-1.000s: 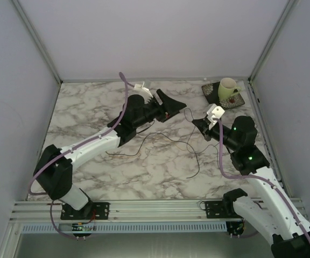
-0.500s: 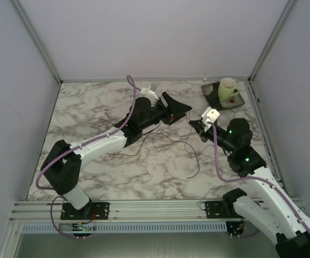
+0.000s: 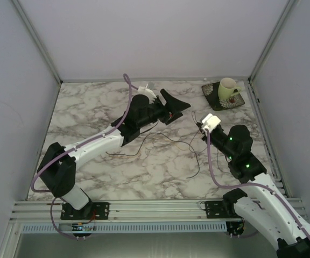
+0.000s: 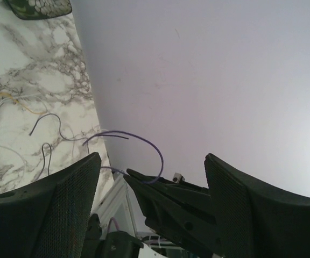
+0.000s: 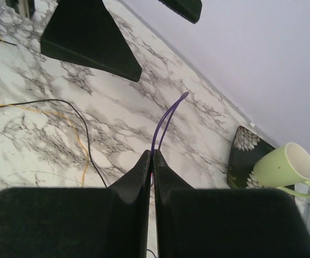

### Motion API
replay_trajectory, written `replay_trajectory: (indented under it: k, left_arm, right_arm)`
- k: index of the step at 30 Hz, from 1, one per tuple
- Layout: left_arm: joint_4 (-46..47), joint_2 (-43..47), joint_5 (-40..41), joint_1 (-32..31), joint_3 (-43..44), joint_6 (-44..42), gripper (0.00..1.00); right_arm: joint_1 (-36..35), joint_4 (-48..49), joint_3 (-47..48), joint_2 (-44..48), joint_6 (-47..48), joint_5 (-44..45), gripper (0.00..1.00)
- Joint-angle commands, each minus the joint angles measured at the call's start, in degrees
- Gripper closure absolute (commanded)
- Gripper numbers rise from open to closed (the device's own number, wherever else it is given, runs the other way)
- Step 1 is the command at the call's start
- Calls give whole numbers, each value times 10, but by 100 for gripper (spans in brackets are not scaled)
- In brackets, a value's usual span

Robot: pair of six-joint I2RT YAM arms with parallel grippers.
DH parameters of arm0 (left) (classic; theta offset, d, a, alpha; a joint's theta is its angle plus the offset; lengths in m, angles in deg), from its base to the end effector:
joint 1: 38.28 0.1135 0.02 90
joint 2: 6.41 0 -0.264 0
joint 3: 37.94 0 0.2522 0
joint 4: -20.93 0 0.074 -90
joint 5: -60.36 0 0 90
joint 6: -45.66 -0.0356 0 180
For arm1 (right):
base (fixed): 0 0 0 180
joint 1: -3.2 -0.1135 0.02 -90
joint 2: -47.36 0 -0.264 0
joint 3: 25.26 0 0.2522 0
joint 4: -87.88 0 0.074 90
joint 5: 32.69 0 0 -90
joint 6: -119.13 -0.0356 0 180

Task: Zip-tie the wires
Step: Pick up the cable at the center of the board.

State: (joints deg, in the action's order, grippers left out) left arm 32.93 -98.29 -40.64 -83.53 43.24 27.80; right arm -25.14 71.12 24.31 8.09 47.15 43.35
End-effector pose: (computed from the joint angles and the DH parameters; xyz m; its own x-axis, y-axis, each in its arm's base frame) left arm 0.2665 -0.2785 0.3330 -0.7865 -0.5338 -0.3107 0.2702 0.1551 -0.9502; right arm 0.1470 0.0890 0.3135 0.1136 -0.2798 -0.9533 -0.6694 0.6875 -0.2816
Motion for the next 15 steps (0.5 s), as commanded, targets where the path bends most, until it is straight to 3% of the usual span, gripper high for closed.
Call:
replay_trajectory:
  k: [1, 10, 15]
  left_arm:
    - [-64, 13, -34, 1, 41, 10, 21]
    - [-28, 18, -34, -8, 10, 44, 21]
    - [1, -6, -39, -16, 11, 56, 27]
  right_arm:
    - [-7, 24, 3, 0, 32, 21, 100]
    - [-29, 44, 7, -30, 24, 0, 100]
    - [-59, 56, 11, -33, 9, 6, 100]
